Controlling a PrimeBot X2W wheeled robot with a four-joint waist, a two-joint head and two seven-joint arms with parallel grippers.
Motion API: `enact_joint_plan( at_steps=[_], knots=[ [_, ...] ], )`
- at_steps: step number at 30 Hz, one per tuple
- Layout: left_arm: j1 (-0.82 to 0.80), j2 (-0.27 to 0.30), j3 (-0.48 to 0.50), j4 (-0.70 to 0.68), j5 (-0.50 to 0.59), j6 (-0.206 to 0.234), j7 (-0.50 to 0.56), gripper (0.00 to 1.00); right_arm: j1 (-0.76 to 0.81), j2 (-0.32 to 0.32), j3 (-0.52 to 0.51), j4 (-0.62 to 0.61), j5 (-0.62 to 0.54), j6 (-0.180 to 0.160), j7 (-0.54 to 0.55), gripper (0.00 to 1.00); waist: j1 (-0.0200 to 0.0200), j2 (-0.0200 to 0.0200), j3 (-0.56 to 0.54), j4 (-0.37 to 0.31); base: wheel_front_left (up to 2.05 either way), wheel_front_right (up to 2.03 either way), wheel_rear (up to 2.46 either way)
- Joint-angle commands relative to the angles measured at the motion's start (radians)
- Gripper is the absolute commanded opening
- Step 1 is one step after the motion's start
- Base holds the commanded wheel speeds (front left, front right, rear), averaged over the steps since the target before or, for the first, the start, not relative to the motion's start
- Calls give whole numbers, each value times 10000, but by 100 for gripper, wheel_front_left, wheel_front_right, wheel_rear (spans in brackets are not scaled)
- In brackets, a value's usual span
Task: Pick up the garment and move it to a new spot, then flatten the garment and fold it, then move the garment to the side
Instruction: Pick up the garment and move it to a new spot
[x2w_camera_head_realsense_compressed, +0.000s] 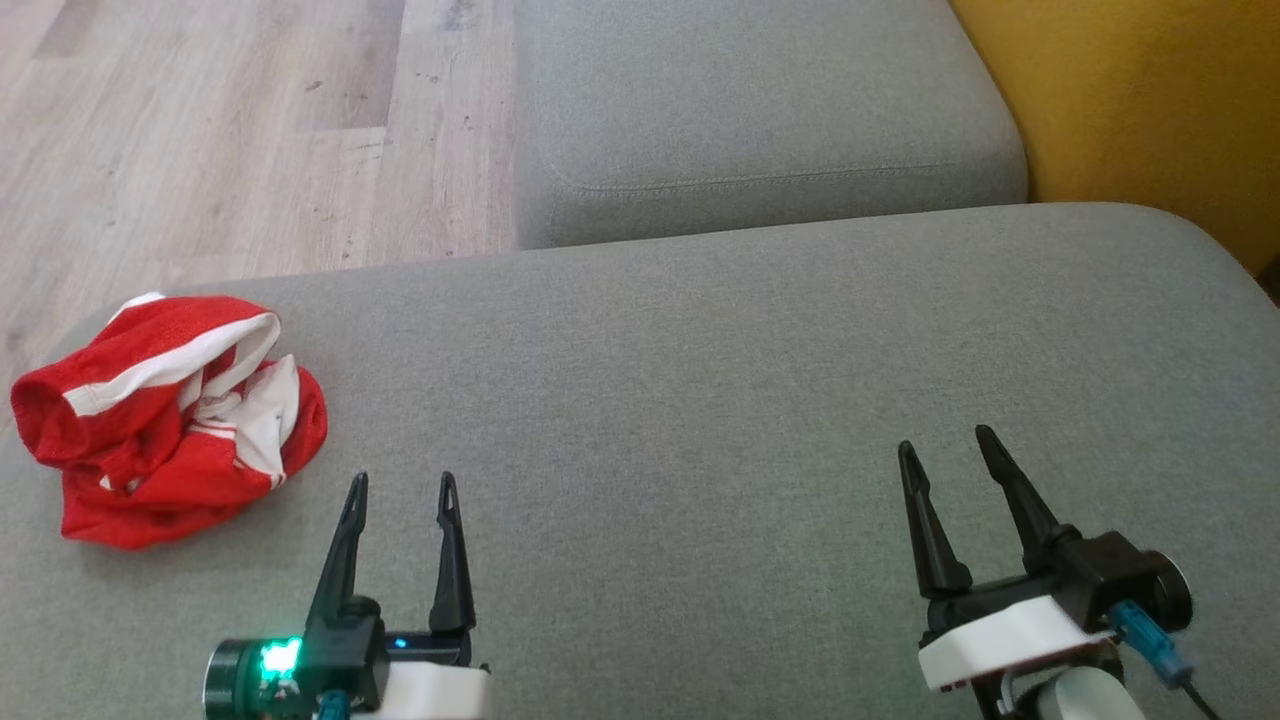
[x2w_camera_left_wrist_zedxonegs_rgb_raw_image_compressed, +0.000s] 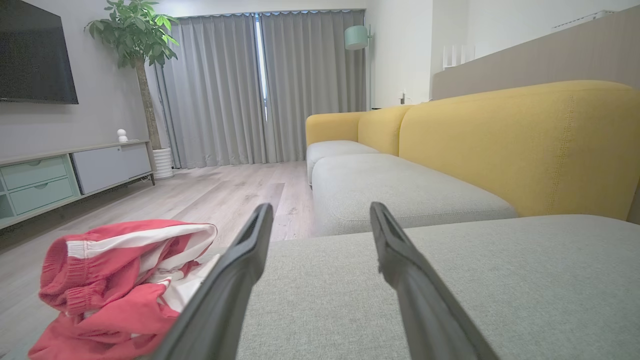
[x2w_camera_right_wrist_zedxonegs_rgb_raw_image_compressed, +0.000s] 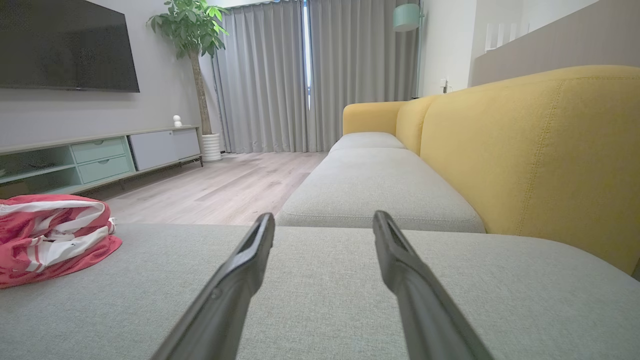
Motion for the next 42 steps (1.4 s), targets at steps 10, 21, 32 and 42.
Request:
enact_joint_plan(
  at_steps=[10,21,32,42],
  knots=[
    [-276,35,337,-160,-98,-1,-97,100,-366,-85,181,-270,-19,77,-136,100,0,-1,-59,9,0,0,0],
    [-261,35,304,-136,-164,-2,-97,100,-272,-85,270,-268,-54,77,-136,100,0,-1,-101,453,0,0,0],
    [-196,35,472,-49,6,21,-97,100,-122,-85,282,-292,91,77,-136,100,0,-1,-148,1819,0,0,0],
    [-159,138,867,-84,286,-135,-97,100,-99,-85,382,-365,389,77,-136,100,0,-1,-63,3467,0,0,0]
  ],
)
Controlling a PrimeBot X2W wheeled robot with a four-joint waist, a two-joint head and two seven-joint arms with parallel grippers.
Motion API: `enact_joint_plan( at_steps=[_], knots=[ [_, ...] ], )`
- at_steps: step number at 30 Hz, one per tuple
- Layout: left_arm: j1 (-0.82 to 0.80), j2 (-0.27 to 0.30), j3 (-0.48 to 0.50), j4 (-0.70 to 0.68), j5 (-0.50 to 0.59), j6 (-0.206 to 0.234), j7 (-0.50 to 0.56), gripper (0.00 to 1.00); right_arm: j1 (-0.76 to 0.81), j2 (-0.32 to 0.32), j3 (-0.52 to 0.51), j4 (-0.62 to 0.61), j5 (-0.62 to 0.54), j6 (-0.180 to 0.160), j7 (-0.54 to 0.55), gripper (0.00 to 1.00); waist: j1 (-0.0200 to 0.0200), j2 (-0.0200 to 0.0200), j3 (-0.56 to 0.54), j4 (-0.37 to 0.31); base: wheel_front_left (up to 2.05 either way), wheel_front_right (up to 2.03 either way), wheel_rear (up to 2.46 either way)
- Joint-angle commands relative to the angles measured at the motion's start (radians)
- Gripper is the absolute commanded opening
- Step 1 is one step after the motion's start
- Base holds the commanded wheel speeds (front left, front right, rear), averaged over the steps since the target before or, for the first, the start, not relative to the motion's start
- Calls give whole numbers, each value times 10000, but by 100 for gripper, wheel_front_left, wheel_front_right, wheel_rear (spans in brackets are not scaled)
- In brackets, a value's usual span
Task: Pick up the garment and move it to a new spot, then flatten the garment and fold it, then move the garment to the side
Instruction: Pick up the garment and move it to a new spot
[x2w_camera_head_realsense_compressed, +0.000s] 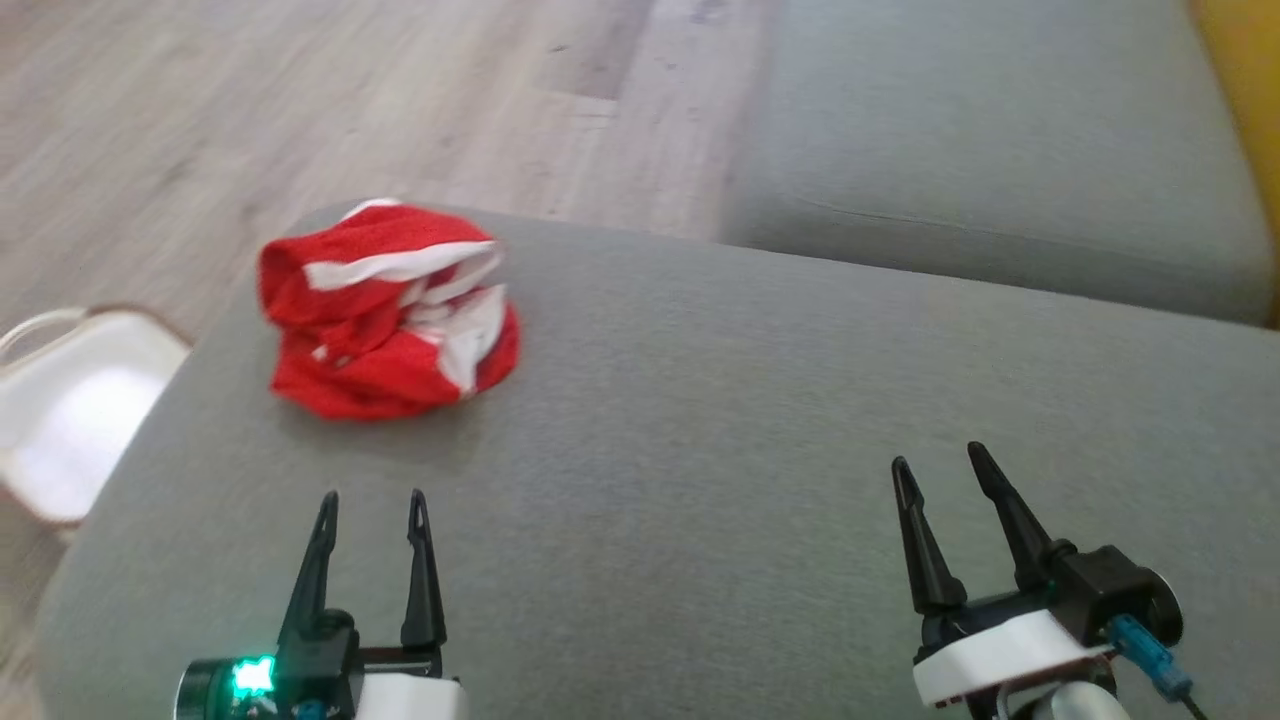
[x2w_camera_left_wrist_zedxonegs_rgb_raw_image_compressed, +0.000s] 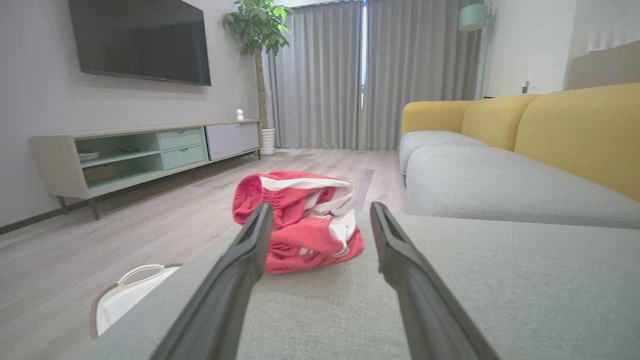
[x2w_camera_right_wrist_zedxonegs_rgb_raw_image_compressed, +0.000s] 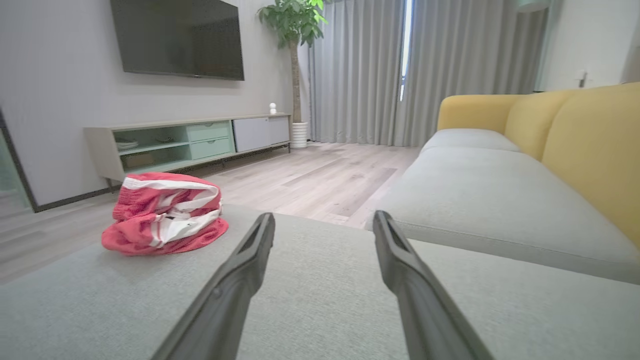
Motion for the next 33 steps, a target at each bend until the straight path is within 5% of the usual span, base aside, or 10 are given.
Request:
enact_joint_plan(
  at_steps=[1,15,21,27,33],
  knots=[
    [-373,37,386,-390,134,-40,-97,100,-333,-87,216,-353,91,77,-134,100,0,-1,70,651,0,0,0],
    [-542,-11,800,-1486,-98,-123,-97,100,-518,-87,437,-327,-10,77,-134,100,0,-1,471,1698,0,0,0],
    [-1716,348,1156,-1688,-277,-612,-97,100,-547,-87,364,-279,-581,77,-134,100,0,-1,997,1590,0,0,0],
    [-4336,1152,1454,-458,-366,-1087,609,100,-1147,-173,143,-389,-1515,77,-134,100,0,-1,2403,1256,0,0,0],
    [-7589,1135,2014,2281,-1825,-1790,1753,100,-1754,-910,203,-558,-1876,77,-134,100,0,-1,3712,1019,0,0,0]
  ],
)
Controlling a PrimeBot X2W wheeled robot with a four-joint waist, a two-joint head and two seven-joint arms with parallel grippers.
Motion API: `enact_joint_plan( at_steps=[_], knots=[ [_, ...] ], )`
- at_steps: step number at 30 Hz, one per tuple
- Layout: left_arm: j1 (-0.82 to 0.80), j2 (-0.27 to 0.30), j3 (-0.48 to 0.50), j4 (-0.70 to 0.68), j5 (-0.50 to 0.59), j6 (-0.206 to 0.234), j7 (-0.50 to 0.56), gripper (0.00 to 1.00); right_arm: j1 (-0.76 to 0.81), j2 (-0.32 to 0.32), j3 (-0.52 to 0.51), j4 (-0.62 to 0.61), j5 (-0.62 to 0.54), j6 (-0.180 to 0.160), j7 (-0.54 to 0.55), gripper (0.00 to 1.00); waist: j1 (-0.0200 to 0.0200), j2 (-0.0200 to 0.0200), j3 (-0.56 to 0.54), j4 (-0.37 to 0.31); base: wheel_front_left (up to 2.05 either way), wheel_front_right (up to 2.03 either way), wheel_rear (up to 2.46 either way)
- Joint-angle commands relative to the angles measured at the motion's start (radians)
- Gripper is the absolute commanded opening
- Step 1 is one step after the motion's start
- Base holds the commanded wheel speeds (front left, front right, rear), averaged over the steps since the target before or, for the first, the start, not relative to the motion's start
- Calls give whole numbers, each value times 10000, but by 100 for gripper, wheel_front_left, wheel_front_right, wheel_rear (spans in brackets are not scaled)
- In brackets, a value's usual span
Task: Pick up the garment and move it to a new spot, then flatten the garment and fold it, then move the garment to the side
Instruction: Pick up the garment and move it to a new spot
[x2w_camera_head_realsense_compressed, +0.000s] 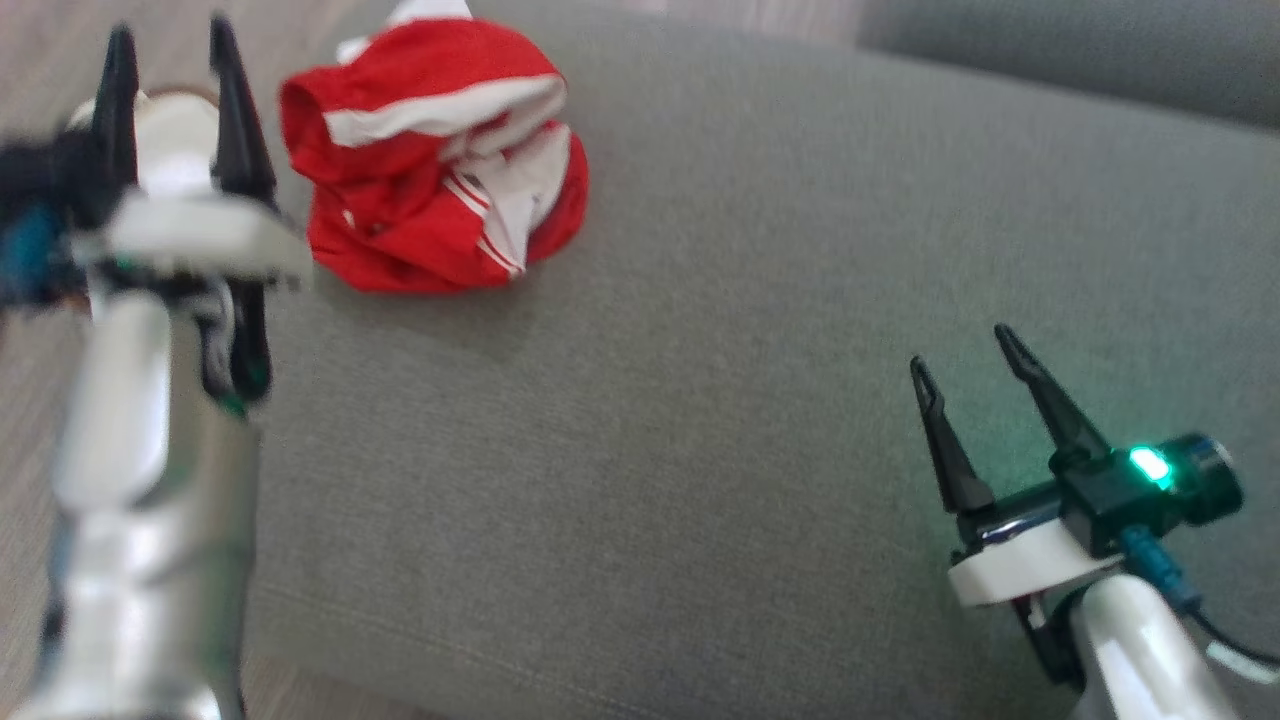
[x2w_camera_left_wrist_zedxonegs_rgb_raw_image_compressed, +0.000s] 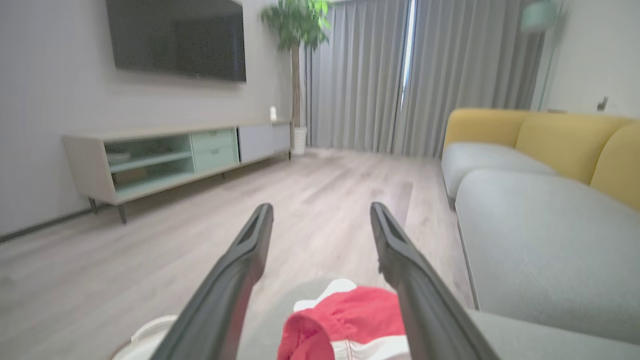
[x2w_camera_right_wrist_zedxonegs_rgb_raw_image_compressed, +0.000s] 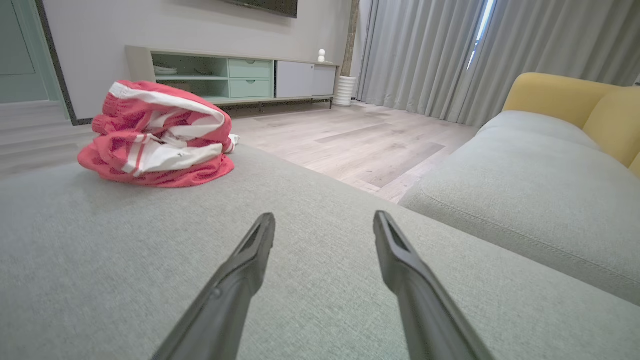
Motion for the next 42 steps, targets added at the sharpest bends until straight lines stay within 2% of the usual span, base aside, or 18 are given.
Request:
enact_joint_plan(
  at_steps=[1,5,9,13,16,17,18,23,28,35,42],
  knots=[
    [-541,397,359,70,-68,-79,223,100,-336,-150,276,-355,-84,75,-107,100,-4,0,795,-306,0,0,0],
    [-2239,715,577,2395,-510,-184,1462,100,-781,-605,315,-557,-191,75,-107,100,-4,0,1511,-623,0,0,0],
    [-3359,959,786,4265,-821,-82,2460,100,-1055,-864,371,-737,-293,75,-107,100,-4,0,2082,-965,0,0,0],
    [-3922,877,1172,5705,-1428,-99,3239,100,-1175,-929,259,-853,-339,75,-107,100,-4,0,2445,-1222,0,0,0],
    [-4148,722,1487,6352,-1909,-219,3421,100,-1172,-933,159,-884,-339,75,-107,100,-4,0,2583,-1322,0,0,0],
    [-4197,716,1506,6487,-1959,-264,3348,27,-1164,-940,133,-879,-345,75,-107,100,-4,0,2601,-1338,0,0,0],
    [-4232,717,1496,6577,-1967,-302,3216,0,-1157,-946,116,-875,-350,75,-107,100,-4,0,2607,-1350,0,0,0],
    [-4352,867,1335,6785,-1847,-512,2025,0,-1117,-771,119,-688,-354,75,-107,100,-4,0,2089,-1491,0,0,0],
    [-4519,942,1039,6929,-1828,-765,1644,0,-942,-292,188,-432,-288,75,-107,100,-4,0,978,-1741,0,0,0],
    [-5012,983,75,6504,-1740,-880,1766,0,-517,327,458,-151,-153,75,-107,100,-4,0,-710,-2527,0,0,0],
    [-4894,755,-1489,4837,-2724,-885,2453,0,238,630,535,-68,-83,75,-107,100,-4,0,-2051,-3781,0,0,0]
  ],
)
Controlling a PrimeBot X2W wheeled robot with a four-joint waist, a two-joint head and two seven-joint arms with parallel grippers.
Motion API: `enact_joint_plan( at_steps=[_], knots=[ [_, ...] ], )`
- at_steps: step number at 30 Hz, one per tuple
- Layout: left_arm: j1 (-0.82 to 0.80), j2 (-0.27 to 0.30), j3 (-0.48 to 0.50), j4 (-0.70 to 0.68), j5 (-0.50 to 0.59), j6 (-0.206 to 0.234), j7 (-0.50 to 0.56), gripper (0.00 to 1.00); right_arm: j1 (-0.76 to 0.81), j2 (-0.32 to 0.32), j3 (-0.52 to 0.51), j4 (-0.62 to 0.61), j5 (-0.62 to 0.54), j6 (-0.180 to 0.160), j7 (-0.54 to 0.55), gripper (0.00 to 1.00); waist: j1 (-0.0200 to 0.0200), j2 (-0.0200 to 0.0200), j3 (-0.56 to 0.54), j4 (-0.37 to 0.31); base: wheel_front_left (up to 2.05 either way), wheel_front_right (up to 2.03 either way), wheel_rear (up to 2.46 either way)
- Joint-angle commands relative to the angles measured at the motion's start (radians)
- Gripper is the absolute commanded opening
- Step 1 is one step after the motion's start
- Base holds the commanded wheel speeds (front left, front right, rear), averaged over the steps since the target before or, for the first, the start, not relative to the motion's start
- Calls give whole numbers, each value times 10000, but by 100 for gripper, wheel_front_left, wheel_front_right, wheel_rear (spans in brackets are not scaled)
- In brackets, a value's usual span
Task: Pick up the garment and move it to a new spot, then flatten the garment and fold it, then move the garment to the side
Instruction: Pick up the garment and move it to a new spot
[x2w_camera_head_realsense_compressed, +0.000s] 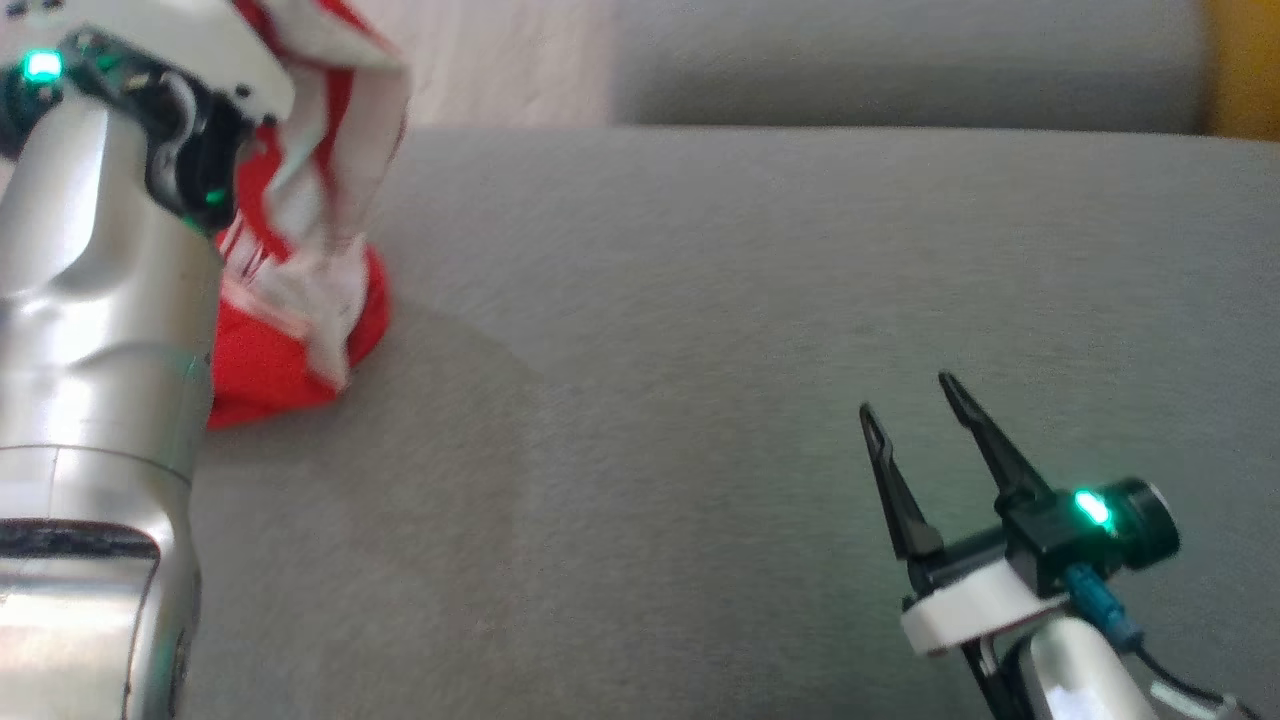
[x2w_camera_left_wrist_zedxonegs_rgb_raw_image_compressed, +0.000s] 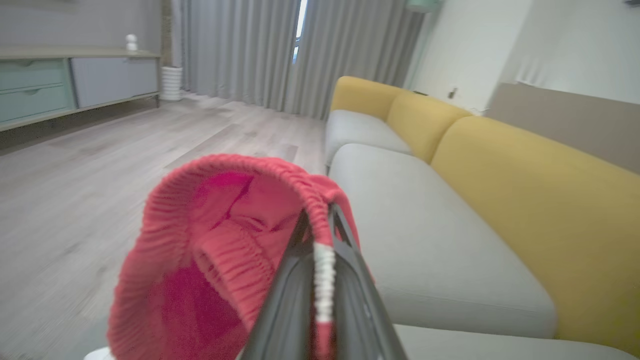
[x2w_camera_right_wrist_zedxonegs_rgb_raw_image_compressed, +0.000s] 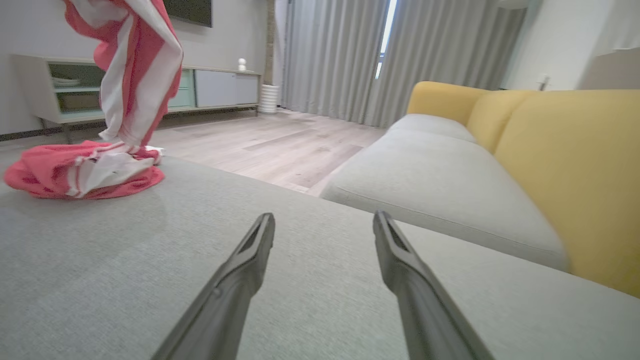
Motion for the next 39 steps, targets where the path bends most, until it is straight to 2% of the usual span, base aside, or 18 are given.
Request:
enact_joint_plan(
  at_steps=[1,5,10,20,25,33,34,35,36,39],
  knots=[
    [-347,366,-76,-694,-190,-57,104,0,-86,66,164,-296,72,75,-105,100,3,-1,-837,-1055,0,0,0],
    [-271,345,-717,-1885,-921,-58,465,0,97,145,113,-391,110,75,-105,100,3,-1,-1056,-1871,0,0,0],
    [-110,117,-943,-2899,-1673,-58,606,0,93,194,113,-469,149,75,-105,100,3,-1,-1077,-2934,0,0,0],
    [1308,-731,-1279,-3043,-2358,-59,171,0,-75,220,168,-606,327,75,-105,100,3,-1,-474,-4565,0,0,0],
    [2949,-860,-1885,-2422,-2152,-59,-695,0,-102,221,187,-656,550,75,-105,100,3,-1,-153,-4867,0,0,0],
    [4758,-1039,-2395,-1078,-1987,-59,-2317,0,-137,222,197,-668,714,75,-105,100,3,-1,189,-4643,0,0,0],
    [4904,-1061,-2517,-970,-1950,-59,-2525,16,-139,222,193,-659,717,75,-105,100,3,-1,178,-4565,0,0,0],
    [5033,-1084,-2605,-883,-1943,-59,-2739,64,-132,222,189,-647,717,75,-105,100,3,-1,162,-4474,0,0,0],
    [5137,-1109,-2635,-795,-1951,-59,-2994,100,-114,222,173,-634,716,75,-105,100,3,-1,134,-4356,0,0,0],
    [5397,-1182,-2903,-642,-1777,-59,-3702,100,-1,223,135,-594,724,75,-105,100,3,-1,-38,-3936,0,0,0]
  ],
)
